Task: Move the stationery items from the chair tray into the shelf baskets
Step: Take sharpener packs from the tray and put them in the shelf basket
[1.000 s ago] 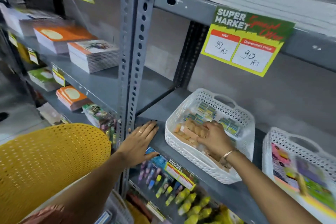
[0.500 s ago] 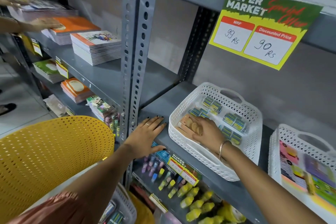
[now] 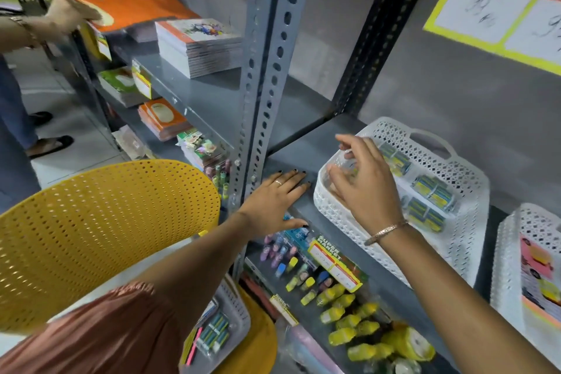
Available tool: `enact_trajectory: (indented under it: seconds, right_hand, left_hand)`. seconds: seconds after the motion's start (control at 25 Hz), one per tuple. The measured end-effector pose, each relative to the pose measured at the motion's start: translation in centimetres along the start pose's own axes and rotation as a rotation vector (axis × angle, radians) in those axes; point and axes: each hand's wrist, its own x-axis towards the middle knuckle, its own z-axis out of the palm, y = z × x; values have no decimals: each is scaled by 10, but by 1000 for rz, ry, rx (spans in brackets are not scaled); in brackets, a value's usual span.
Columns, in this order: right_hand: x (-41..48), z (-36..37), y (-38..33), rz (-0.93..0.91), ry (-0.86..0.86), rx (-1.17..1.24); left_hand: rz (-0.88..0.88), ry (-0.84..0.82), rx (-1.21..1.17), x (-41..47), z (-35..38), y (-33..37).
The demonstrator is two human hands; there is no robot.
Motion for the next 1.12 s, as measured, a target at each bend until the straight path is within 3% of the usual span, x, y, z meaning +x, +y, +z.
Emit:
enact_trajectory:
  seconds: [0.12, 0.2, 0.32, 0.4, 0.56, 0.76, 0.92, 1.12]
  right_hand:
    - [-11, 29, -24, -71, 11, 139]
    - [-26, 66, -27, -92, -39, 193]
    - [-59, 140, -18, -75, -228, 176]
    - [-81, 193, -10, -54, -398, 128]
    - [-119, 301, 6, -106, -767, 49]
    - [-151, 400, 17, -293, -1050, -115]
    - [-159, 443, 29, -405, -1053, -288]
    - [-163, 468, 37, -502, -1093, -313]
  left_hand:
    - [-42, 165, -97, -29, 10, -2]
    - [-245, 226, -143, -78, 40, -7]
    - [-516, 89, -225, -175, 104, -2]
    - [-591, -77, -263, -237, 141, 14]
    - [-614, -366, -319, -324, 192, 61]
    - [-610, -495, -349, -371, 231, 89]
    - [-629, -532, -376, -386, 246, 90]
    - [-686, -529, -447, -387, 248, 92]
